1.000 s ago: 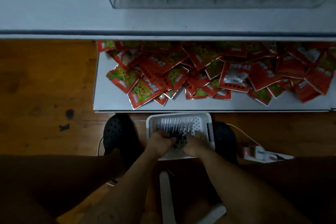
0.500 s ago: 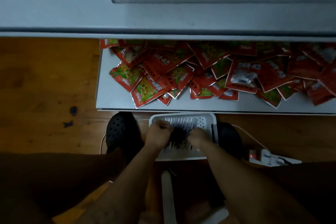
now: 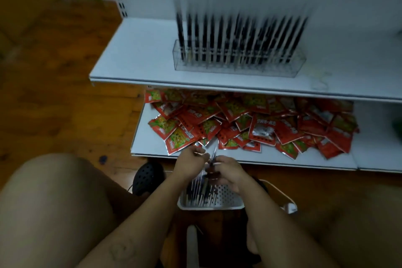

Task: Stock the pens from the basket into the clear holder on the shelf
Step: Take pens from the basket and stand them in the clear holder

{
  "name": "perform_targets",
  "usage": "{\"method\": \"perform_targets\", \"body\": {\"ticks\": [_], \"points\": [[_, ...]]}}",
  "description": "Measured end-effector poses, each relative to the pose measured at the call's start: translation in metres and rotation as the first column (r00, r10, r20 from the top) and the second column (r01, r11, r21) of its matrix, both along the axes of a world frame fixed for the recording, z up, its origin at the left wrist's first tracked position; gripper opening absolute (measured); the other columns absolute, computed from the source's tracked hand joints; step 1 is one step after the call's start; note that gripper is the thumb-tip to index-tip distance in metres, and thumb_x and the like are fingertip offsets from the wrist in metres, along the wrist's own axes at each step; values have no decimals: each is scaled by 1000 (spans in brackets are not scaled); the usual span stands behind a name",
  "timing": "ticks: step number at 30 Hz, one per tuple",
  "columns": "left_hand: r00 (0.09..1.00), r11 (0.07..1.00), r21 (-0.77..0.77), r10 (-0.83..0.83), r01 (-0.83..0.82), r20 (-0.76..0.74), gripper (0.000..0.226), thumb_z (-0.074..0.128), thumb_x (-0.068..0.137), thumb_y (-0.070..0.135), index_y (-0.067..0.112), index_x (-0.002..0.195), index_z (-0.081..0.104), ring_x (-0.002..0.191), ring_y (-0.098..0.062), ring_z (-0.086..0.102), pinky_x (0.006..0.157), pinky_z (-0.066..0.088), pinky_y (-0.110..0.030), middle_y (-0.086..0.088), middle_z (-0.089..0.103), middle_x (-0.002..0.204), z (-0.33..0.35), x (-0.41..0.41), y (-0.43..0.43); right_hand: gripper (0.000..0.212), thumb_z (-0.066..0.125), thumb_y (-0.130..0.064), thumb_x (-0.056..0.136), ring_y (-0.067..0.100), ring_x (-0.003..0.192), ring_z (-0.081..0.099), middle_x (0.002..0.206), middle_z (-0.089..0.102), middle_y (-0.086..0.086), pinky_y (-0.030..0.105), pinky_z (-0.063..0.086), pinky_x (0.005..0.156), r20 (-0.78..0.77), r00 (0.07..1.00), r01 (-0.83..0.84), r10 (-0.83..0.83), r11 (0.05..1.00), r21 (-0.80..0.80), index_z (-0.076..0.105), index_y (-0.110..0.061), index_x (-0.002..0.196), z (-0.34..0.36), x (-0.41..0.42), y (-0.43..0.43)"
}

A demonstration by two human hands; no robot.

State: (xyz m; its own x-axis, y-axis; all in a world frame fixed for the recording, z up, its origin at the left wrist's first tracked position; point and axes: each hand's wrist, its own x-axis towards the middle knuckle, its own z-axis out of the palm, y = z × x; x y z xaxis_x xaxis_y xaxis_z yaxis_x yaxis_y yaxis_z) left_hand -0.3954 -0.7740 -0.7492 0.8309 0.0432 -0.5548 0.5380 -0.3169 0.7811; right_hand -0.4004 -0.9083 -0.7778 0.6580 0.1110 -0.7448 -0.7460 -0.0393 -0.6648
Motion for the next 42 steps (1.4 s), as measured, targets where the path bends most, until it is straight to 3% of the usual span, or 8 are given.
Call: {"method": "perform_targets", "body": {"ticks": [2, 7, 9, 14, 22, 25, 36, 42], "points": [[997, 1000, 2, -4, 4, 74, 12, 64, 89, 21, 13, 97, 63, 80, -19, 60, 68, 44, -26, -5, 66, 89, 23, 3, 4, 1, 60, -7, 93, 29, 81, 71, 89, 70, 15, 40, 60, 74, 111, 994, -5, 2, 1000, 23, 60, -7, 94, 26, 3, -3], [963, 999, 51, -9, -5, 270, 12, 64, 89, 22, 13, 98, 64, 79, -17, 60, 63, 45, -25, -2, 67, 90, 90, 13, 9, 17, 65, -12, 91, 20, 73, 67, 84, 64, 14, 30, 60, 64, 430, 901, 1, 47, 994, -110, 59, -7, 76, 94, 18, -17], [940, 997, 71, -17, -8, 340, 12, 64, 89, 24, 16, 97, 66, 80, -14, 59, 65, 44, -25, 2, 67, 90, 117, 19, 9, 11, 66, -1, 88, 17, 60, 67, 77, 62, 14, 28, 58, 56, 521, 854, 56, 15, 991, -120, 57, -6, 91, 126, 23, -22], [906, 997, 75, -55, 26, 419, 14, 65, 88, 29, 20, 97, 65, 80, -12, 61, 65, 45, -25, 4, 66, 88, 166, 36, 0, 62, 68, 2, 85, 24, 66, 72, 81, 68, 13, 36, 61, 62, 691, 718, 147, 79, 954, -261, 41, -30, 131, 198, 46, -40], [851, 978, 168, 16, -121, 524, 31, 64, 89, 35, 18, 113, 59, 92, -17, 59, 78, 48, -31, 0, 63, 104, 177, 85, 18, 54, 67, -13, 89, 10, 71, 62, 90, 60, 0, 15, 53, 74, 921, 357, 589, 153, 729, -349, 48, -37, 134, 237, 102, -87], [834, 951, 253, 13, -181, 551, 37, 64, 88, 40, 19, 116, 55, 95, -18, 59, 78, 47, -32, 1, 62, 109, 175, 106, 31, 49, 66, -15, 89, 14, 75, 67, 95, 63, 1, 24, 57, 70, 955, 276, 652, 106, 710, -267, 48, -34, 130, 242, 117, -97], [887, 914, 360, 2, -190, 462, 80, 69, 78, 55, 13, 139, 37, 125, -31, 46, 100, 43, -47, -11, 46, 139, 159, 167, 37, 38, 63, -13, 92, -8, 73, 61, 92, 64, -7, 10, 50, 73, 950, 254, 630, 184, 714, -307, 58, -27, 126, 217, 155, -105], [909, 920, 362, -15, -151, 416, 77, 67, 82, 51, 13, 141, 34, 124, -31, 48, 96, 43, -42, -12, 46, 140, 155, 171, 35, 47, 50, -9, 96, 21, 76, 64, 87, 68, 6, 27, 53, 79, 878, 266, 587, 398, 655, -475, 52, -32, 137, 214, 150, -112]]}}
